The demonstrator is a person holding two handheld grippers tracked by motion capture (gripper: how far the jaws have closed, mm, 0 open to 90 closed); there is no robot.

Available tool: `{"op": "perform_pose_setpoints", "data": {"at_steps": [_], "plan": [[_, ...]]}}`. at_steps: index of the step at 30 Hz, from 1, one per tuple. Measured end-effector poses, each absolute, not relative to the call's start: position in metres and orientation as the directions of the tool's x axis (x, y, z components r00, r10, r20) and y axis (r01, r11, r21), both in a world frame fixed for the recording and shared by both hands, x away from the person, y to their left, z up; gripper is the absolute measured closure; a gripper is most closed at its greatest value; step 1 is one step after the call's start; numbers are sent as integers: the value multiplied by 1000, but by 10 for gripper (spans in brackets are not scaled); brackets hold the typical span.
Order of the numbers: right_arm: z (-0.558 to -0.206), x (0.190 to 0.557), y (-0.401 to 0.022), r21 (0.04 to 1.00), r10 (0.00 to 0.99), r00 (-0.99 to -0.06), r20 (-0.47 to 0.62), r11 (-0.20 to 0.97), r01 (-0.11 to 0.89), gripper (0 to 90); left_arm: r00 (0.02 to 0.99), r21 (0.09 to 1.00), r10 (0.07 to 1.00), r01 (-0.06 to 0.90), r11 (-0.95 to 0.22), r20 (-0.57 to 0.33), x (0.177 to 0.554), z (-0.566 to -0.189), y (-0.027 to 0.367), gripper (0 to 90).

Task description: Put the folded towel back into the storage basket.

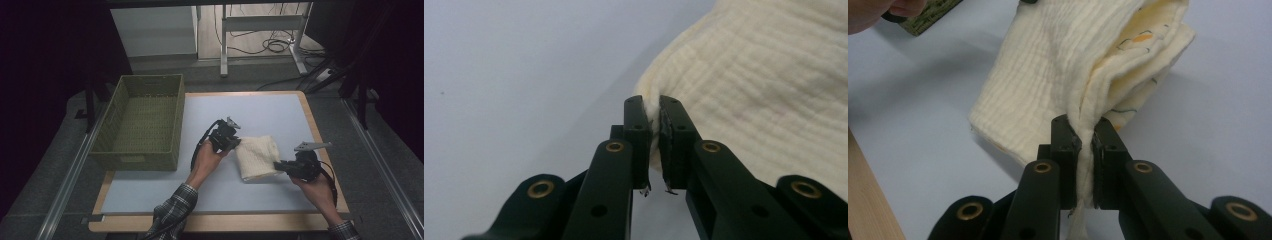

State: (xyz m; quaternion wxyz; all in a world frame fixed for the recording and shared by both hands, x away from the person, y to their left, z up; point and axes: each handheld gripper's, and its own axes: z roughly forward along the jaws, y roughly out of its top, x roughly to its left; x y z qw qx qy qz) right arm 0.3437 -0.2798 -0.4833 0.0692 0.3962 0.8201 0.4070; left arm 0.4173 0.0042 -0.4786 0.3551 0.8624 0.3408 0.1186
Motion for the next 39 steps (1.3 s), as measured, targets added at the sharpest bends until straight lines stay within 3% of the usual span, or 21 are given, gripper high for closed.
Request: {"op": "perform_pose_setpoints", "data": {"at_steps": [28, 39], "plan": [[-449, 368, -222, 740, 599, -743, 298, 347, 576, 823, 707, 589, 707, 559, -583, 29, 426, -420, 72, 830], [-429, 381, -185, 749, 564, -774, 287, 372, 549, 823, 672, 587, 737, 569, -576, 72, 425, -398, 107, 830]]}}
